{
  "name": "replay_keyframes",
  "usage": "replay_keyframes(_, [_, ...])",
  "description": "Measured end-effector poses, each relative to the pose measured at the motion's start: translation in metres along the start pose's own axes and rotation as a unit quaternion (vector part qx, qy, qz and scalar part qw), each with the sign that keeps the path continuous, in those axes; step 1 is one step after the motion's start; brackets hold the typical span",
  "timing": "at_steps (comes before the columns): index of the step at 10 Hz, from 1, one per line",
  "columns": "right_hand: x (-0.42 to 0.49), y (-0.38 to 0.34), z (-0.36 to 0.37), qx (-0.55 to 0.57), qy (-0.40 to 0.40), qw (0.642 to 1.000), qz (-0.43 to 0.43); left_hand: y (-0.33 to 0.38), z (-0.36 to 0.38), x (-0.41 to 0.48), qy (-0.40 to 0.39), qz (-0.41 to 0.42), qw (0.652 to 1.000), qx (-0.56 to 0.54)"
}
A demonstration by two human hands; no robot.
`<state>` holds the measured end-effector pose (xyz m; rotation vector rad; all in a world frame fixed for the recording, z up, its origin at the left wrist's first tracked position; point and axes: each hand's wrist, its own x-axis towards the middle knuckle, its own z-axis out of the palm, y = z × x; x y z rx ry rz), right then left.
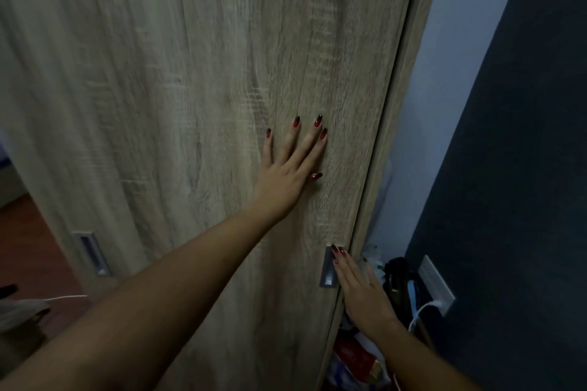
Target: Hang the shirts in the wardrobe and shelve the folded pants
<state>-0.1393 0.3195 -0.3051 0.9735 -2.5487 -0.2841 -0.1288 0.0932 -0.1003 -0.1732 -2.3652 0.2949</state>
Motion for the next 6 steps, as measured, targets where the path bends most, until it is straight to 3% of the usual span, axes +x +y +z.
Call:
replay_keyframes(1, [0.002,-0.016,-0.019,0.053,-0.046,0.997,0.028,-0.008,-0.009,-0.017,-0.045,0.035,0.998,-0.024])
replay_keyframes(3, [0.042,-0.024,-0.123,0.178,-0.016,0.981,0.075,-0.035,-0.041,-0.050,-0.189,-0.001,0.976,-0.103])
replay_keyframes(5, [0.099,-0.028,-0.284,0.201,0.060,0.972,0.106,-0.092,-0.122,-0.045,-0.197,-0.105,0.965,-0.136])
replay_keyframes(6, [0.112,-0.029,-0.329,0.181,0.036,0.977,0.105,-0.112,-0.154,-0.041,-0.196,-0.115,0.966,-0.121])
